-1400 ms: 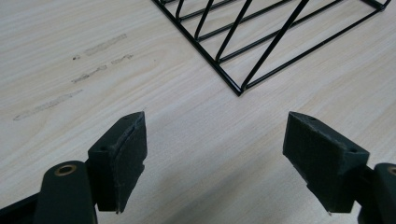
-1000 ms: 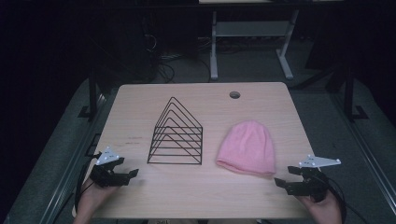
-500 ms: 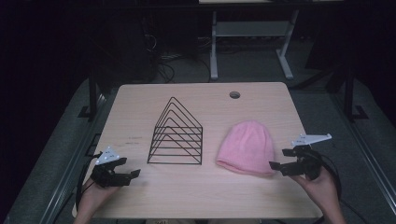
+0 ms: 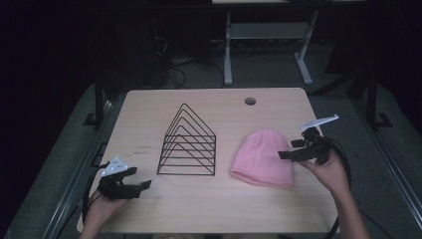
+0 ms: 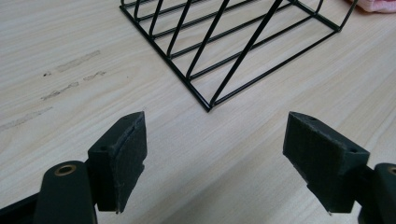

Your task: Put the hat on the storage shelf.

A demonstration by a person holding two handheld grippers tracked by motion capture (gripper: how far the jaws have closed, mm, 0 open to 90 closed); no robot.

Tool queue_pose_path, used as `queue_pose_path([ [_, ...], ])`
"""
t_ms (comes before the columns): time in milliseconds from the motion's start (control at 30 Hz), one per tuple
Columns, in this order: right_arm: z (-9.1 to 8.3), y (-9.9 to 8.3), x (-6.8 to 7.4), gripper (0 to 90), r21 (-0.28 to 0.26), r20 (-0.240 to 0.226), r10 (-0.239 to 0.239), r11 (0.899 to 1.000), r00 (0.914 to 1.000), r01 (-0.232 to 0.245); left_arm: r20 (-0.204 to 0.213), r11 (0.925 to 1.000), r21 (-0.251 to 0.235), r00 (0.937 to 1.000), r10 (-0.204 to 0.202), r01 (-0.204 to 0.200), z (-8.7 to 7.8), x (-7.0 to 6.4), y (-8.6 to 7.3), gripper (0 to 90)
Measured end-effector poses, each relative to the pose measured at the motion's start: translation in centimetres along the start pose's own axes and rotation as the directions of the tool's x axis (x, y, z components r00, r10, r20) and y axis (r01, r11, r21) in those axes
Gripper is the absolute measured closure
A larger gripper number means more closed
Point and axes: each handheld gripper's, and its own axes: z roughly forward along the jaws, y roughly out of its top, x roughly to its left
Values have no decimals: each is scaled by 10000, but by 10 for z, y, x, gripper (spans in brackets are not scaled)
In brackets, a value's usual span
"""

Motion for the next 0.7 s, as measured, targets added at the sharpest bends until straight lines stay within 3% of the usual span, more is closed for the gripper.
queue_pose_path([
  [500, 32, 37, -34, 214, 955, 266, 291, 9949, 9992, -315, -134, 9997, 253, 9999, -69, 72, -2, 1, -6, 219],
  [700, 50, 44, -44, 217, 1386, 120, 341, 9897, 9993, -355, -185, 9990, 437, 9998, -50, 58, -2, 2, -9, 220],
])
